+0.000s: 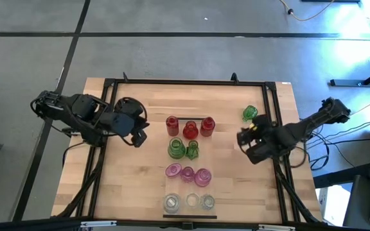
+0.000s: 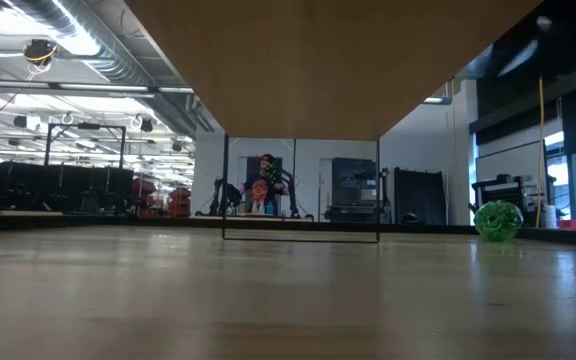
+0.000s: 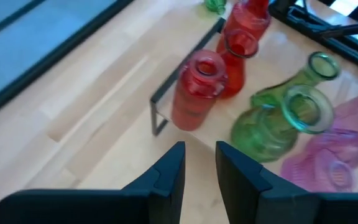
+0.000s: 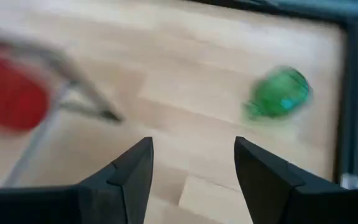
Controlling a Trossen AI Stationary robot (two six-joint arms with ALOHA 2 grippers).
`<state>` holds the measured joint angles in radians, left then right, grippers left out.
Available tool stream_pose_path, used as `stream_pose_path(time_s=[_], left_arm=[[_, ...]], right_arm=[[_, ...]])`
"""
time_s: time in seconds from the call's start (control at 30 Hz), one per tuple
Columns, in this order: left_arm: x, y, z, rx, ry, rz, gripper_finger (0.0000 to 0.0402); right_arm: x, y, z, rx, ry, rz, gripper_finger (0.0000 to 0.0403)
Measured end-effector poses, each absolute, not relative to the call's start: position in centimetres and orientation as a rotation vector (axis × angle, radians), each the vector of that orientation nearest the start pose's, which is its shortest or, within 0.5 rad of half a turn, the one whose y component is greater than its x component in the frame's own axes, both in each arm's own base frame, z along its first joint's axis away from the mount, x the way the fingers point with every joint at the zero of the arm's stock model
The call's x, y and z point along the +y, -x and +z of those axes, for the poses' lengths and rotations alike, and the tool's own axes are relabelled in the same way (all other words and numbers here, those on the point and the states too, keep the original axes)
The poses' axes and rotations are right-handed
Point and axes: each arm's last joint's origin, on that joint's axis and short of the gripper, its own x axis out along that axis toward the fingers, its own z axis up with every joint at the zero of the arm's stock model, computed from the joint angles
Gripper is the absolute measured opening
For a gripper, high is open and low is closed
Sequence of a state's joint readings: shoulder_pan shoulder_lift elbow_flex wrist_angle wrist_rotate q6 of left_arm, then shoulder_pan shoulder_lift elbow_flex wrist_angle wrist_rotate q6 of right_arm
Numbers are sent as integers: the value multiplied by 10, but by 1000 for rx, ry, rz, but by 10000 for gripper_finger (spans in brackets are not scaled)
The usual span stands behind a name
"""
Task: Sort vases onto shelf
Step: Put the green vase on the shelf aligned with the other green vases
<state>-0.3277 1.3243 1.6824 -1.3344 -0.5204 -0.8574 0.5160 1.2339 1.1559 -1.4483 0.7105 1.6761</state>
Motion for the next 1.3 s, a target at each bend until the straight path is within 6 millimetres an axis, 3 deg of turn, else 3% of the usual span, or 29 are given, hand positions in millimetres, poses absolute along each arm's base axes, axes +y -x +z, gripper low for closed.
stream_pose_path(time_s=[0.27, 0.53, 0.97, 1.3], left_arm=[[-43, -213, 424, 796, 322, 489, 82], [-32, -214, 424, 843, 276, 437, 82], [-29, -214, 424, 859, 231, 412, 82], [-29, -214, 424, 863, 210, 402, 82]], right_arm=[[40, -161, 245, 678, -923, -1377, 205], [-4, -168, 203, 536, -1233, -1494, 205], [-57, -171, 191, 452, -1389, -1591, 205], [-75, -183, 164, 559, -1438, -1690, 204]])
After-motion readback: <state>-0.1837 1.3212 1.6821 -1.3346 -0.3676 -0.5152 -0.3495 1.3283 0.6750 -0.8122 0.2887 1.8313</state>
